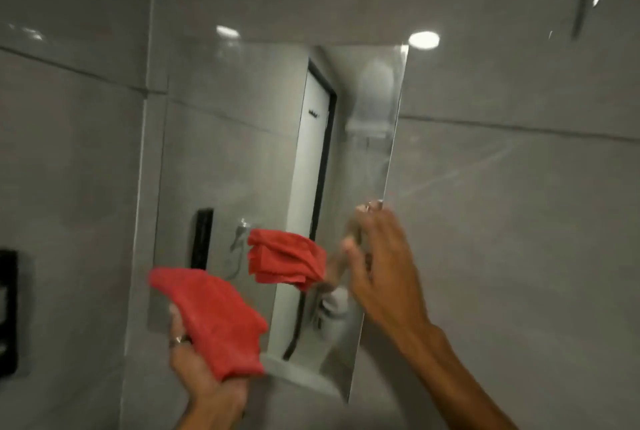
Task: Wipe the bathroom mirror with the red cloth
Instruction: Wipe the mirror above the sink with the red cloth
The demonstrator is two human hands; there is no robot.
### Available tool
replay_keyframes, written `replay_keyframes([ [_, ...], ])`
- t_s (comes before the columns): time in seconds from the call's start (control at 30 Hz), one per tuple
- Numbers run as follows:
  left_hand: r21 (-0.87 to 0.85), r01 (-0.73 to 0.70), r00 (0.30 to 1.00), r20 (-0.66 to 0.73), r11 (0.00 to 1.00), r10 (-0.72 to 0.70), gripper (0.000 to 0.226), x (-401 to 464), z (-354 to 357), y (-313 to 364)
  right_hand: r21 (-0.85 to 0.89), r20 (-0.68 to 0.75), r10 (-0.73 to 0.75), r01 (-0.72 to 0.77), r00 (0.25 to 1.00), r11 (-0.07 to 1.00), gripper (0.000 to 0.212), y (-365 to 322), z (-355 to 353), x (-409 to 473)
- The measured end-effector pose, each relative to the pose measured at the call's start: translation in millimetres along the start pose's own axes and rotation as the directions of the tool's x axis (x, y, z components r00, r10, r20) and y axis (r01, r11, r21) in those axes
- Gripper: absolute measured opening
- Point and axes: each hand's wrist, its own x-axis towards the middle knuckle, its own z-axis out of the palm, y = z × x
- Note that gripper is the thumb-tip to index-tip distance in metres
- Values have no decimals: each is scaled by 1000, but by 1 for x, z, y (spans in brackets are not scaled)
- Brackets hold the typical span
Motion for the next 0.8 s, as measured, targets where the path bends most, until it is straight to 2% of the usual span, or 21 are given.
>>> replay_keyframes([
  [0.03, 169, -68, 997, 39, 983, 62, 56, 13, 21, 3, -90, -129, -32, 20, 991, 996, 63, 1, -18, 24],
  [0.07, 91, -59, 998, -1, 994, 59, 55, 25, 40, 3, -188, -244, -92, 46, 965, 981, 64, 4, -34, 43],
  [0.1, 90, -127, 992, 20, 988, 125, 53, 38, 60, 4, -290, -326, -155, 57, 932, 955, 64, 9, -51, 63],
  [0.13, 223, -174, 983, 100, 959, 156, 51, 46, 90, 9, -375, -369, -198, 49, 908, 926, 66, 14, -66, 81],
  [0.17, 304, -234, 965, 189, 924, 182, 58, 53, 115, 10, -438, -379, -198, 13, 904, 899, 68, 21, -80, 96],
  [0.2, 390, -294, 946, 249, 872, 207, 78, 64, 133, 8, -479, -374, -186, -17, 908, 878, 69, 28, -91, 111],
  [0.23, 499, -383, 912, 340, 777, 230, 93, 75, 148, 4, -507, -350, -164, -40, 922, 861, 70, 37, -98, 121],
  [0.3, 681, -614, 789, 533, 399, 305, 88, 102, 174, -9, -559, -310, -125, -74, 943, 826, 72, 54, -99, 133],
  [0.33, 721, -666, 742, 613, 192, 272, 82, 116, 185, -16, -587, -311, -130, -82, 941, 805, 72, 63, -96, 134],
  [0.4, 702, -698, 677, 712, -143, 187, 77, 141, 206, -36, -616, -343, -166, -89, 924, 783, 72, 75, -91, 137],
  [0.43, 671, -679, 655, 737, -298, 165, 77, 150, 215, -44, -623, -358, -183, -88, 916, 777, 72, 78, -89, 139],
  [0.5, 588, -648, 597, 787, -483, 157, 81, 160, 237, -57, -639, -372, -212, -83, 904, 765, 72, 83, -86, 142],
  [0.63, 468, -708, 474, 870, -529, 136, 83, 151, 300, -78, -655, -384, -243, -78, 891, 752, 70, 87, -85, 143],
  [0.7, 371, -741, 399, 914, -560, 77, 81, 134, 320, -96, -657, -387, -246, -79, 888, 750, 70, 88, -86, 143],
  [0.73, 280, -763, 335, 942, -583, 15, 80, 125, 323, -104, -656, -392, -248, -81, 886, 750, 70, 88, -86, 144],
  [0.8, 43, -817, 157, 976, -575, -150, 78, 111, 308, -118, -655, -396, -252, -79, 883, 751, 70, 89, -85, 144],
])
